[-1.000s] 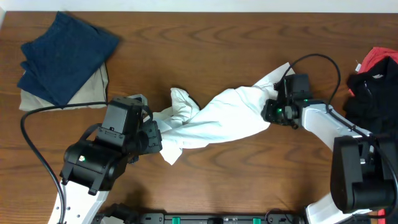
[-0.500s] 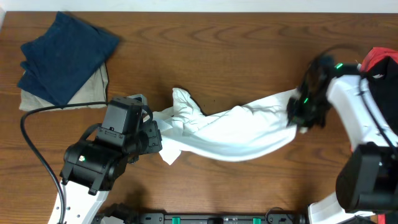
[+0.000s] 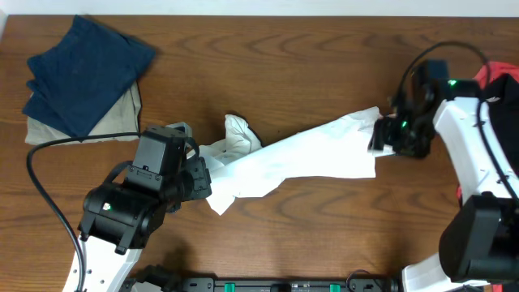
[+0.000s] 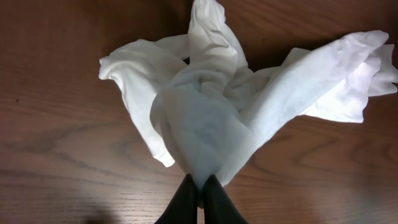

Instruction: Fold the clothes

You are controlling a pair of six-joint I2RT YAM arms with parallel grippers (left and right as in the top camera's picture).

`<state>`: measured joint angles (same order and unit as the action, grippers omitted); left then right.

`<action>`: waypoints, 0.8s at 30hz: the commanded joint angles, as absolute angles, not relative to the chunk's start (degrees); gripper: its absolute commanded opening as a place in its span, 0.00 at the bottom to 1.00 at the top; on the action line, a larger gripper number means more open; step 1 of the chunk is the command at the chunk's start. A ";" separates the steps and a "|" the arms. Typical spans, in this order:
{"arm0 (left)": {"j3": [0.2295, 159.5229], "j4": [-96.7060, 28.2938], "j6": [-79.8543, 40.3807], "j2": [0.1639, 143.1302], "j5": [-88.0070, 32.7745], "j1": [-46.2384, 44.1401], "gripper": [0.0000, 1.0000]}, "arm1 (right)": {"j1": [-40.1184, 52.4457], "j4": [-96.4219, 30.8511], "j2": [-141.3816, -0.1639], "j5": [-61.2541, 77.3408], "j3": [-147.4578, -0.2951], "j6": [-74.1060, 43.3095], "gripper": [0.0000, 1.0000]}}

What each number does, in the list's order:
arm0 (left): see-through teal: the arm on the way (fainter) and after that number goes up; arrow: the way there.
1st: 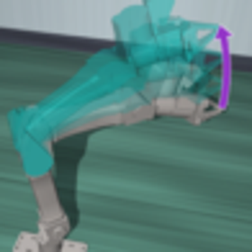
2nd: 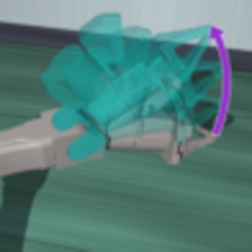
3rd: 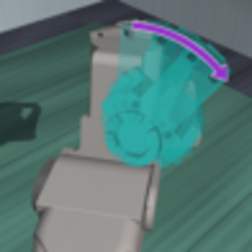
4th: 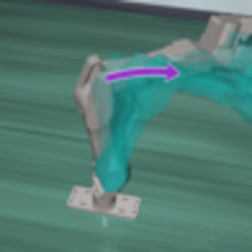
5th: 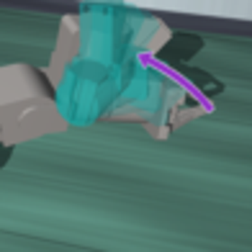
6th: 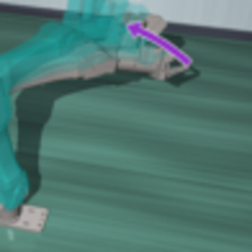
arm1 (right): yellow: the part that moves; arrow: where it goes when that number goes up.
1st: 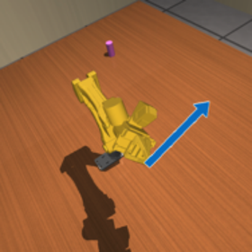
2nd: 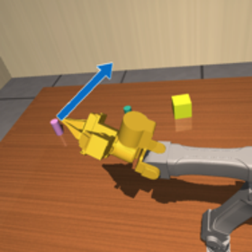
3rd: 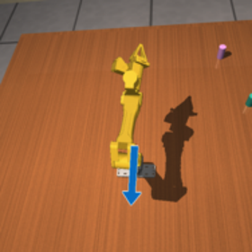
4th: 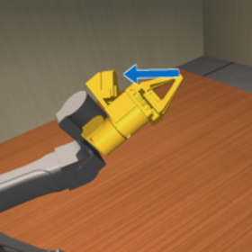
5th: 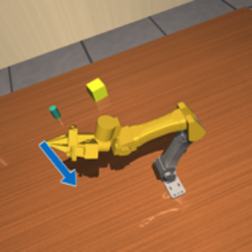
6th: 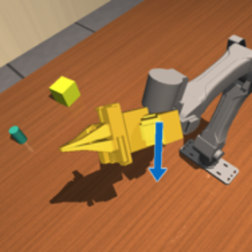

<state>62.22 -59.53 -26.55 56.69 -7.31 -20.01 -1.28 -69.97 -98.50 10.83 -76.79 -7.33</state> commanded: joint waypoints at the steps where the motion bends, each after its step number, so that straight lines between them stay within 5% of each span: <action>1: 62.48 -59.42 -25.56 56.60 -6.59 -19.79 0.06 | 0.34 -67.72 -98.59 8.27 -71.20 -5.91 0.65; 18: 62.48 -59.48 -25.58 56.60 -6.61 -19.79 0.06 | 1.21 -32.25 -98.59 11.88 -47.07 -11.31 0.66; 24: 62.48 -59.75 -25.56 56.60 -6.61 -19.79 0.06 | 2.87 -33.10 -98.59 12.27 -46.39 -12.16 0.50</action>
<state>62.22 -59.59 -26.55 56.69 -7.31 -20.01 1.15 -31.83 -96.33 10.00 -49.15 -10.74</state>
